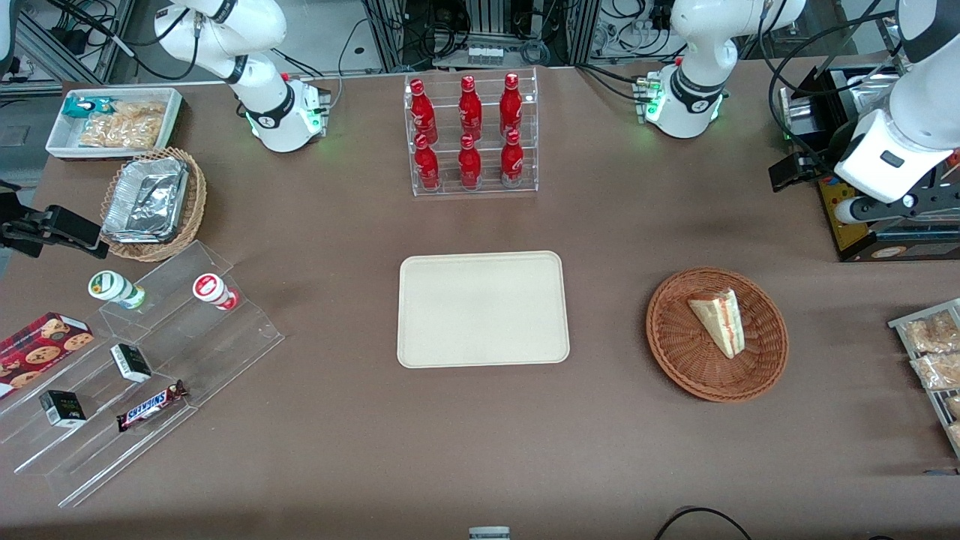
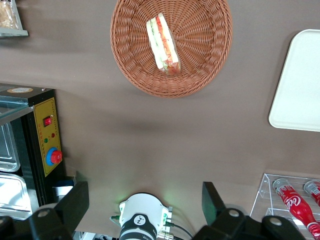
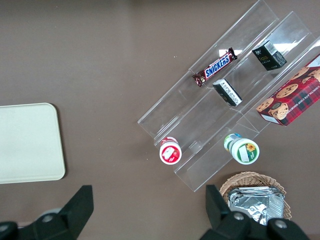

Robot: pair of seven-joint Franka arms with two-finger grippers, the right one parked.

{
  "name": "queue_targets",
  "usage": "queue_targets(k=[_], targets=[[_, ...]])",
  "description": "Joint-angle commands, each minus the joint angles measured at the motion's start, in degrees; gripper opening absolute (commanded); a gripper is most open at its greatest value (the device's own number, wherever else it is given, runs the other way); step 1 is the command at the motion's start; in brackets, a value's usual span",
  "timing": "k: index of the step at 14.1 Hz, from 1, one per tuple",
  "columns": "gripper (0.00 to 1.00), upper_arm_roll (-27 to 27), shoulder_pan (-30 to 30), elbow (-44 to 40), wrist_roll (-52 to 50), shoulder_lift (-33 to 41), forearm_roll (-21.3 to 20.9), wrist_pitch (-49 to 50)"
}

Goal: Place sandwich from basket to tray
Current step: 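Move the left gripper toward the wicker basket holding the sandwich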

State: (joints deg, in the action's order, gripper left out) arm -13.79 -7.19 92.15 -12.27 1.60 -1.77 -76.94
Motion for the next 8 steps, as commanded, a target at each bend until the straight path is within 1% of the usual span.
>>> queue_targets(k=[1, 4, 6, 8], targets=[[1.00, -1.0, -0.9, -0.4, 0.8, -1.0, 0.0, -0.8], [1.00, -1.1, -0.9, -0.8, 0.2, -1.8, -0.2, -0.9], [1.00, -0.8, -1.5, -0.9, 0.4, -4.7, -0.2, -0.8], [1.00, -0.7, -2.7, -1.0, 0.2, -9.2, -0.2, -1.0]])
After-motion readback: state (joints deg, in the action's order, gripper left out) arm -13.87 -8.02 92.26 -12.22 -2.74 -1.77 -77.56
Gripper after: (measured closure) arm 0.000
